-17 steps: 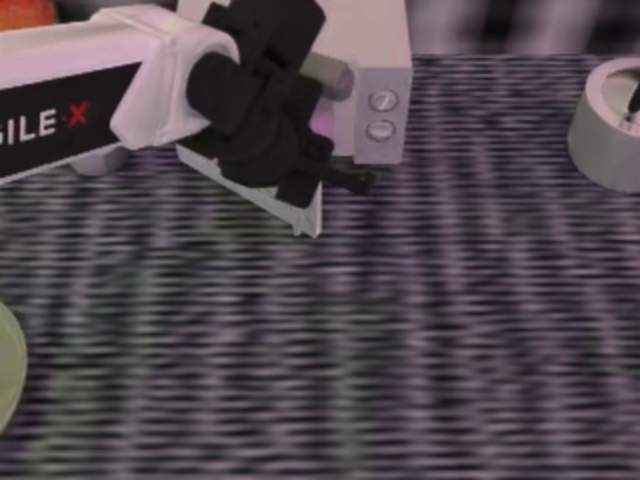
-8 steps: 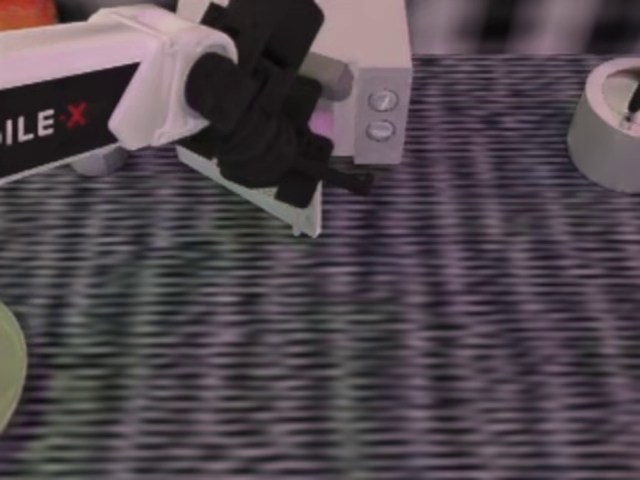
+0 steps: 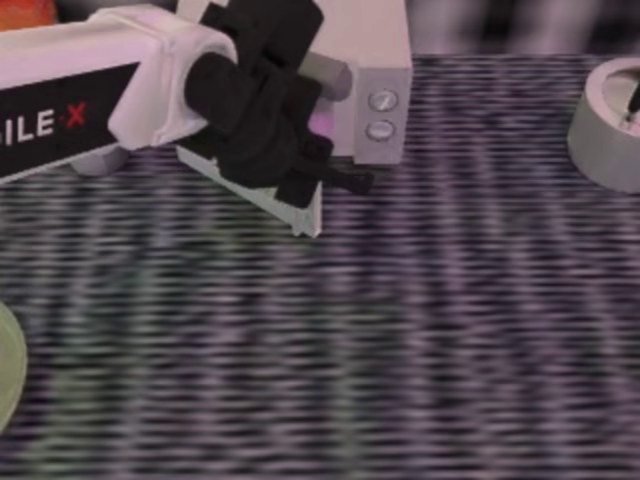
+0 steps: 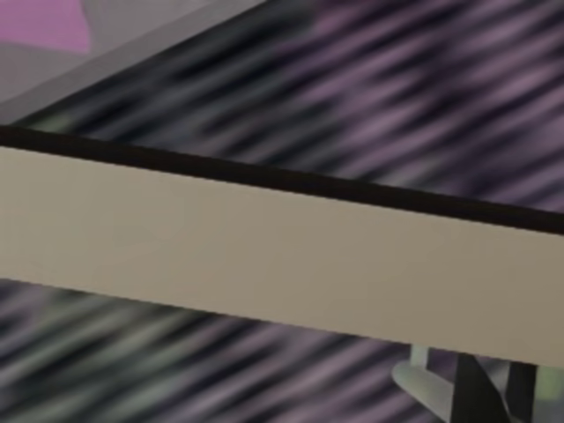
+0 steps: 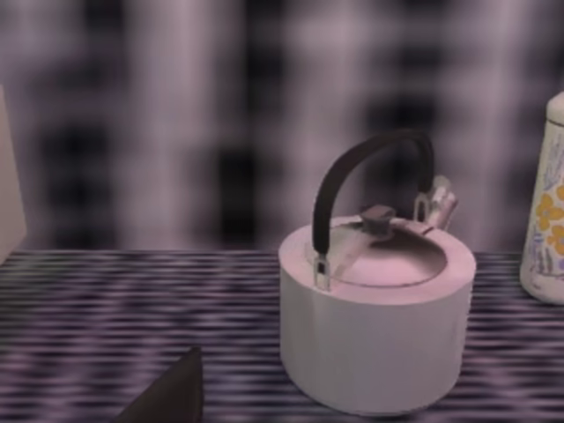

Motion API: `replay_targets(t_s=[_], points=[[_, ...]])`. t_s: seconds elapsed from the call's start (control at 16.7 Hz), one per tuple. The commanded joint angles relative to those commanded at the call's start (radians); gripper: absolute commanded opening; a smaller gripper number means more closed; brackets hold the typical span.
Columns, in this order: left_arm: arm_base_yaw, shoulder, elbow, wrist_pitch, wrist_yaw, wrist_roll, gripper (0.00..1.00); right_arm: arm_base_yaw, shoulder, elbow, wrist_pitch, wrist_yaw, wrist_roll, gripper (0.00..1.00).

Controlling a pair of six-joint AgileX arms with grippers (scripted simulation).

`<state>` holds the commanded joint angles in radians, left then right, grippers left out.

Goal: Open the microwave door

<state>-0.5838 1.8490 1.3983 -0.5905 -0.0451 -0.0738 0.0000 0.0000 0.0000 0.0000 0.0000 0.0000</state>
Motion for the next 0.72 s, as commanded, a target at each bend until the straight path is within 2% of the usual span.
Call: replay_targets(t_s=[0.42,0.72], points=[[0.000,-0.006,-0.012,0.003,0.014,0.011,0.00,0.000,0.000,0.000,0.000,0.000,0.000,1.00],[0.038,-0.060,-0.082,0.014,0.071,0.121,0.00,0.000,0.000,0.000,0.000,0.000,0.000,1.00]])
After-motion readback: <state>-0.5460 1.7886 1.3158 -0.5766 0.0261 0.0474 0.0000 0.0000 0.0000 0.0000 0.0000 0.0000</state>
